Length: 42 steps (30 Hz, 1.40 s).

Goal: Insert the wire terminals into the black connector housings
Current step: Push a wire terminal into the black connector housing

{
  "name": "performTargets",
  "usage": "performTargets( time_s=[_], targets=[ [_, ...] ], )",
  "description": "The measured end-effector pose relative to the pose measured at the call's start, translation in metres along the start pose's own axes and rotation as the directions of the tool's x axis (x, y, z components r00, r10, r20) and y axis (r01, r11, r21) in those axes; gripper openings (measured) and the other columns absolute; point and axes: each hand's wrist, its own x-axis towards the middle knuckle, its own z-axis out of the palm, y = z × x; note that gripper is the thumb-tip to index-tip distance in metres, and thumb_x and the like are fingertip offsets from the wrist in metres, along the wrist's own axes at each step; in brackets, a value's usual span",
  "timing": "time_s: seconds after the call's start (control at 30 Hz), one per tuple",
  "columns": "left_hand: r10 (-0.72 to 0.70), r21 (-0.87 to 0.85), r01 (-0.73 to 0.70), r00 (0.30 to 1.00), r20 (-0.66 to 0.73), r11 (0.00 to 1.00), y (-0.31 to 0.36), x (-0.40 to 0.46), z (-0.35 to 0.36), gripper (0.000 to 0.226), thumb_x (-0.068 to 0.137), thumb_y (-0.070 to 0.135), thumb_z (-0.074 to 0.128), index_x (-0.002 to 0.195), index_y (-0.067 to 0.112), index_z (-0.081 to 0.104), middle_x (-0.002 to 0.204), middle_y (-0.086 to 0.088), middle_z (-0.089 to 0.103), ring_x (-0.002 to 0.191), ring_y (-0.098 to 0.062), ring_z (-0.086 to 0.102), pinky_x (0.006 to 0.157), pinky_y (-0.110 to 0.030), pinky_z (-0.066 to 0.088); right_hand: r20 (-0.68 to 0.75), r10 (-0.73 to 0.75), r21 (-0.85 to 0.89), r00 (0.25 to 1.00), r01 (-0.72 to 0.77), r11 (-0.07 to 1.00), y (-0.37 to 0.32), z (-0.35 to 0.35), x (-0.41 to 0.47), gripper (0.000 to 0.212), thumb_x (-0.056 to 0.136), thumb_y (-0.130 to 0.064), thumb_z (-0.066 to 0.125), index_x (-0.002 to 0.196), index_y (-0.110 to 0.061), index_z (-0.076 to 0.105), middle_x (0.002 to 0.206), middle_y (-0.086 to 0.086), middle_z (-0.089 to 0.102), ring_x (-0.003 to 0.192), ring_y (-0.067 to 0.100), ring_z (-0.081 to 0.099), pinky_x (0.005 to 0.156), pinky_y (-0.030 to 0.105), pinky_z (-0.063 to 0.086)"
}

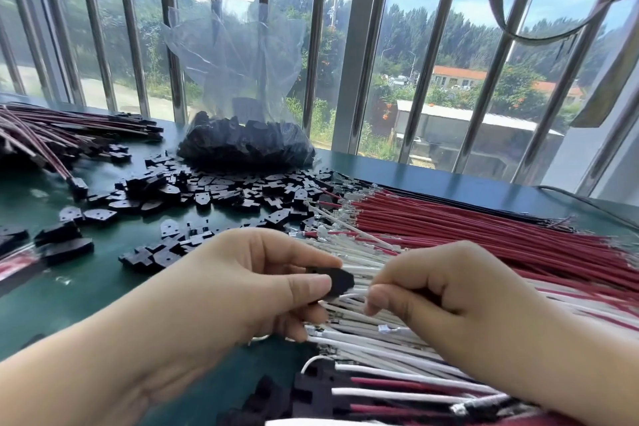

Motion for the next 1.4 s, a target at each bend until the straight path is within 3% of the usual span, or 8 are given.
performTargets(
  time_s=[0.3, 0.53, 0.63, 0.77, 1.0, 1.1, 1.27, 1.4],
  targets=[
    [0.027, -0.125, -0.024, 0.999, 0.021, 0.992, -0.001, -0.005, 0.015, 0.018, 0.051, -0.002, 0.07, 0.069, 0.001, 0.075, 0.049, -0.019, 0.06, 0.041, -0.019, 0.058, 0.043, -0.024, 0.051, 0.037, -0.156, -0.134, 0.987, 0.159, 0.978, -0.001, 0.003, -0.002, 0.029, 0.086, -0.046, 0.048, 0.075, -0.022, 0.061, 0.057, -0.007, 0.052, 0.052, 0.01, 0.049, 0.047, 0.018, 0.037],
    [-0.022, -0.137, 0.023, 1.0, 0.006, 0.99, -0.003, 0.001, 0.009, 0.022, 0.046, 0.001, 0.073, 0.068, -0.004, 0.072, 0.057, -0.023, 0.061, 0.043, -0.023, 0.059, 0.043, -0.027, 0.051, 0.325, 0.014, 0.092, 0.946, -0.047, 0.995, 0.007, -0.026, 0.015, 0.035, 0.082, -0.064, 0.048, 0.08, -0.038, 0.07, 0.065, -0.014, 0.066, 0.062, 0.019, 0.059, 0.061, 0.028, 0.052],
    [-0.054, -0.145, 0.051, 0.998, -0.015, 0.988, -0.002, 0.004, 0.003, 0.02, 0.048, -0.003, 0.078, 0.067, -0.007, 0.071, 0.057, -0.023, 0.061, 0.041, -0.022, 0.057, 0.039, -0.027, 0.05, 0.09, 0.166, 0.077, 0.982, -0.173, 0.982, 0.036, -0.043, 0.026, 0.037, 0.076, -0.07, 0.05, 0.079, -0.04, 0.072, 0.079, -0.003, 0.072, 0.072, 0.029, 0.064, 0.075, 0.032, 0.056],
    [-0.063, -0.161, 0.052, 0.996, -0.062, 0.986, -0.001, 0.008, 0.0, 0.016, 0.051, -0.001, 0.068, 0.065, -0.006, 0.071, 0.056, -0.022, 0.062, 0.039, -0.019, 0.056, 0.035, -0.022, 0.047, -0.074, 0.211, -0.271, 0.975, -0.224, 0.936, 0.073, -0.042, 0.028, 0.015, 0.081, -0.039, 0.069, 0.096, -0.038, 0.072, 0.082, -0.02, 0.062, 0.074, -0.006, 0.057, 0.068, 0.009, 0.042],
    [-0.07, -0.109, 0.062, 0.995, -0.068, 0.992, -0.004, 0.007, -0.004, 0.024, 0.049, 0.007, 0.071, 0.071, -0.002, 0.074, 0.062, -0.019, 0.066, 0.046, -0.017, 0.059, 0.041, -0.025, 0.05, -0.116, 0.013, -0.668, 0.993, -0.088, 0.739, 0.066, -0.037, 0.023, 0.014, 0.09, -0.039, 0.054, 0.091, -0.036, 0.067, 0.083, -0.022, 0.063, 0.08, 0.002, 0.058, 0.071, 0.021, 0.047],
    [-0.068, -0.071, 0.065, 0.997, -0.048, 0.995, -0.003, 0.005, -0.005, 0.022, 0.053, -0.001, 0.083, 0.072, 0.001, 0.074, 0.06, -0.016, 0.066, 0.047, -0.016, 0.06, 0.043, -0.025, 0.051, -0.18, 0.04, -0.522, 0.983, -0.13, 0.843, 0.066, -0.036, 0.02, 0.009, 0.091, -0.03, 0.056, 0.087, -0.035, 0.064, 0.075, -0.02, 0.064, 0.067, -0.001, 0.059, 0.067, 0.019, 0.049],
    [-0.058, -0.048, 0.056, 0.997, -0.048, 0.997, -0.001, 0.004, -0.005, 0.027, 0.047, 0.013, 0.076, 0.072, 0.004, 0.075, 0.07, -0.019, 0.07, 0.049, -0.017, 0.061, 0.043, -0.027, 0.052, -0.527, 0.09, 0.064, 0.845, -0.065, 0.996, 0.049, -0.036, 0.022, 0.034, 0.087, -0.012, 0.062, 0.081, -0.046, 0.067, 0.068, -0.016, 0.069, 0.045, 0.0, 0.055, 0.042, 0.007, 0.039],
    [-0.033, -0.04, 0.031, 0.998, -0.049, 0.999, 0.0, 0.003, -0.006, 0.032, 0.043, 0.017, 0.075, 0.072, 0.004, 0.075, 0.073, -0.022, 0.07, 0.049, -0.017, 0.061, 0.042, -0.026, 0.052, -0.314, 0.076, 0.066, 0.946, -0.058, 0.996, 0.035, -0.028, 0.02, 0.026, 0.079, -0.022, 0.067, 0.082, -0.048, 0.072, 0.074, -0.029, 0.066, 0.055, -0.006, 0.058, 0.05, 0.002, 0.039]
  ],
)
